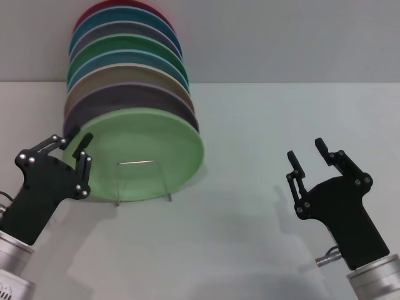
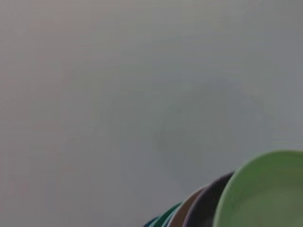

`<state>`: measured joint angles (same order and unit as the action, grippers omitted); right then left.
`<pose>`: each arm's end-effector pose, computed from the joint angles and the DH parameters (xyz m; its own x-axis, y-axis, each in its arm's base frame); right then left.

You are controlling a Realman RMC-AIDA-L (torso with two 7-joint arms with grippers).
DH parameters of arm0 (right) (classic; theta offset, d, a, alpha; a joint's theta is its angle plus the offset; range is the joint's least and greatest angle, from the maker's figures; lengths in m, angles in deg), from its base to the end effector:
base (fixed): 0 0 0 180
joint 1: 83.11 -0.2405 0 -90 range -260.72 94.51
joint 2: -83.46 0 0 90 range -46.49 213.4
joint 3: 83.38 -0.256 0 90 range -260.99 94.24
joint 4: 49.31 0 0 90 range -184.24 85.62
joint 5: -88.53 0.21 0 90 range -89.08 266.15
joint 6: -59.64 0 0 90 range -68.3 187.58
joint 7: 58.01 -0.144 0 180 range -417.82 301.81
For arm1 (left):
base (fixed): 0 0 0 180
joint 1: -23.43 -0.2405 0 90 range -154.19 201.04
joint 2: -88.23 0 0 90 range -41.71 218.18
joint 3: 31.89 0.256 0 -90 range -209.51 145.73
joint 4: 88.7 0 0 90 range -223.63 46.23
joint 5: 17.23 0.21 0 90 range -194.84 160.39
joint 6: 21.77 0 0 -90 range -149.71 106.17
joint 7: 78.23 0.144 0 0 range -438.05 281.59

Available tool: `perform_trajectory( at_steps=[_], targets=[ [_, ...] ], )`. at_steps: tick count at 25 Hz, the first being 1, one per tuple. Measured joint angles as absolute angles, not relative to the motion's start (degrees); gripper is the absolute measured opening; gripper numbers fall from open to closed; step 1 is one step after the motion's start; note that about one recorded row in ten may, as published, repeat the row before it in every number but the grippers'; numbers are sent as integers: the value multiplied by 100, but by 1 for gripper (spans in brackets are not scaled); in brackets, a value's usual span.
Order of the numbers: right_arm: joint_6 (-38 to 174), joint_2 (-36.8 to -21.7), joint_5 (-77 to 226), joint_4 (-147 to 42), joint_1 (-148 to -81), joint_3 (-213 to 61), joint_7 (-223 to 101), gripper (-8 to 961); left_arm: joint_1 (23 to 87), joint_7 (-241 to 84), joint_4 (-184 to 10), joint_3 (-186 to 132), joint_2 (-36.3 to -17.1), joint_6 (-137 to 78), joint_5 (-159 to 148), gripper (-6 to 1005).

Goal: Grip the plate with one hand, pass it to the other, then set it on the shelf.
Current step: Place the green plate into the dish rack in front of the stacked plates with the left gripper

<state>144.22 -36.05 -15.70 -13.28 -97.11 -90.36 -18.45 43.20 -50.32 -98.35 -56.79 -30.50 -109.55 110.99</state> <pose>0.2454 0.2234 -0.0880 0.8554 0.2934 -0.4269 -0.3721 -0.2254 -0.9004 -0.2927 0.2696 -0.0344 0.8717 -0.4612 0.1656 0.0642 -0.2274 -0.9717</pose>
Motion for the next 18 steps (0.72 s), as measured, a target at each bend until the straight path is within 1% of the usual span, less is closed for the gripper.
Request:
perform_trajectory(
  at_steps=[2,9,11,12,13,17,18],
  targets=[
    [14387,-3606,-1570,-1328,-9744,-9070,-1845,492,4333,-5031,-9840,-5696,-3050,-10905,11100,86],
    [14212,-3608,-1569,-1352,-9852,-9396,-1850,511,4141,-5028,-9815,-5779,-3030,-11382,11054,351],
    [14130,-3611,-1570,-1406,-9911,-9618,-1881,516,3891,-5028,-9840,-5797,-3024,-11915,11065,418],
    [14130,-3611,-1570,-1406,-9911,-9618,-1881,519,3891,-5028,-9840,-5797,-3024,-11915,11065,452],
    [14107,-3611,-1570,-1419,-9929,-9701,-1884,522,3716,-5047,-9919,-5780,-3035,-12244,11081,486],
    [14039,-3604,-1570,-1424,-9965,-9999,-1889,533,3548,-5151,-10084,-5776,-3041,-12443,11074,503],
    [14027,-3598,-1570,-1424,-9966,-10091,-1894,536,3445,-5619,-10279,-5856,-3038,-12447,11046,507]
  ],
)
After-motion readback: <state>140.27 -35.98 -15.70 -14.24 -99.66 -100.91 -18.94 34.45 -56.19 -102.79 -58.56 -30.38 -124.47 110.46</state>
